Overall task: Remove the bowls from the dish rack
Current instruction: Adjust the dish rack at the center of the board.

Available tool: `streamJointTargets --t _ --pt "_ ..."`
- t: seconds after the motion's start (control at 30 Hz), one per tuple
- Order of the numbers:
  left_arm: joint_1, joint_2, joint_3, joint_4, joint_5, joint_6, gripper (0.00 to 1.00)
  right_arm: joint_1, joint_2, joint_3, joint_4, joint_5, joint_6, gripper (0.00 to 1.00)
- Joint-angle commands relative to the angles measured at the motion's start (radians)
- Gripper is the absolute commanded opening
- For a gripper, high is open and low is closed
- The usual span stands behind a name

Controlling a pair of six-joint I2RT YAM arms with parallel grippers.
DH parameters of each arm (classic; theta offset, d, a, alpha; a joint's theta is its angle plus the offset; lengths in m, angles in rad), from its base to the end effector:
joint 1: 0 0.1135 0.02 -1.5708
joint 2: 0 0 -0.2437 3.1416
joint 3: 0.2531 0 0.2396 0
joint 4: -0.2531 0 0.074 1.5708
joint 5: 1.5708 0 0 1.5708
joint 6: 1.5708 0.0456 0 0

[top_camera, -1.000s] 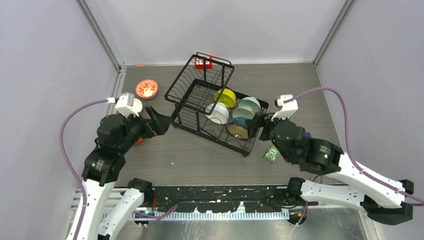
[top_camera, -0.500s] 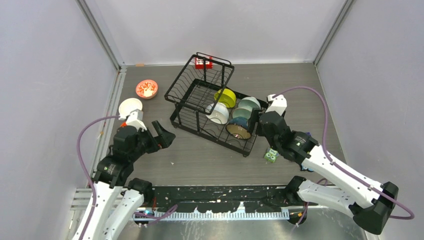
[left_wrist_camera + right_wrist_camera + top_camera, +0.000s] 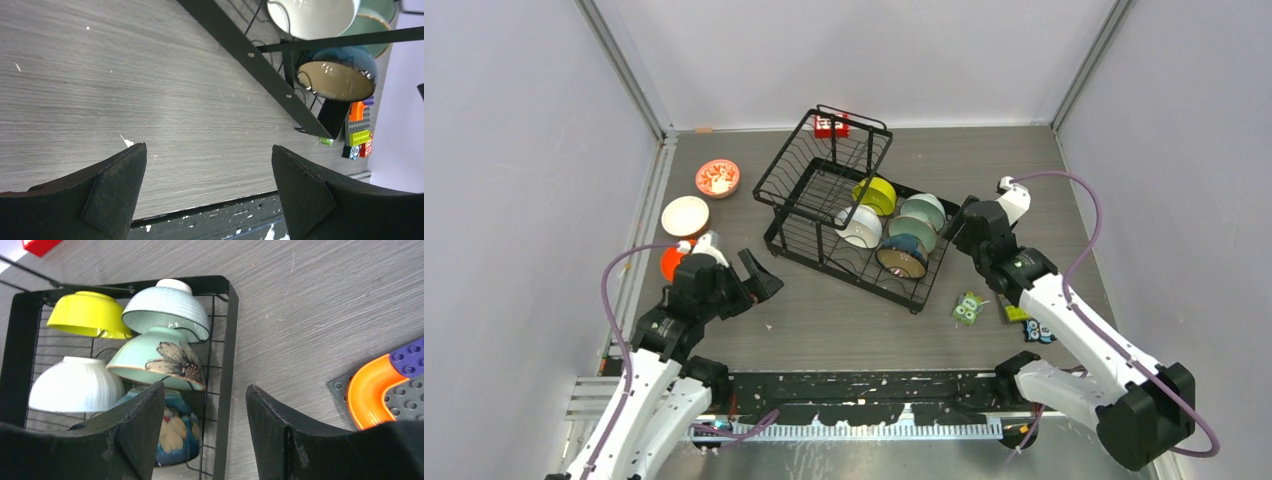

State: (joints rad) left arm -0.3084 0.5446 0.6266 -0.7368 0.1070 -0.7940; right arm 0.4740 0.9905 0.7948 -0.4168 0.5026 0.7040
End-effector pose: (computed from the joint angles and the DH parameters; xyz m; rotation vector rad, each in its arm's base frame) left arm 0.1248 -0.0449 0.2459 -0.4981 2.2656 -0.7044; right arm 0.2047 0.0803 0.2655 0.5153 2.0385 0.1566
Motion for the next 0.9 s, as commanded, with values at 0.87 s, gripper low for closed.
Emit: streamJointTargets --t 0.87 --pt "-0.12 -0.025 -0.064 0.047 -0.061 -0.071 0.98 -0.274 0.58 0.244 0.204 -0.152 0.062 0.48"
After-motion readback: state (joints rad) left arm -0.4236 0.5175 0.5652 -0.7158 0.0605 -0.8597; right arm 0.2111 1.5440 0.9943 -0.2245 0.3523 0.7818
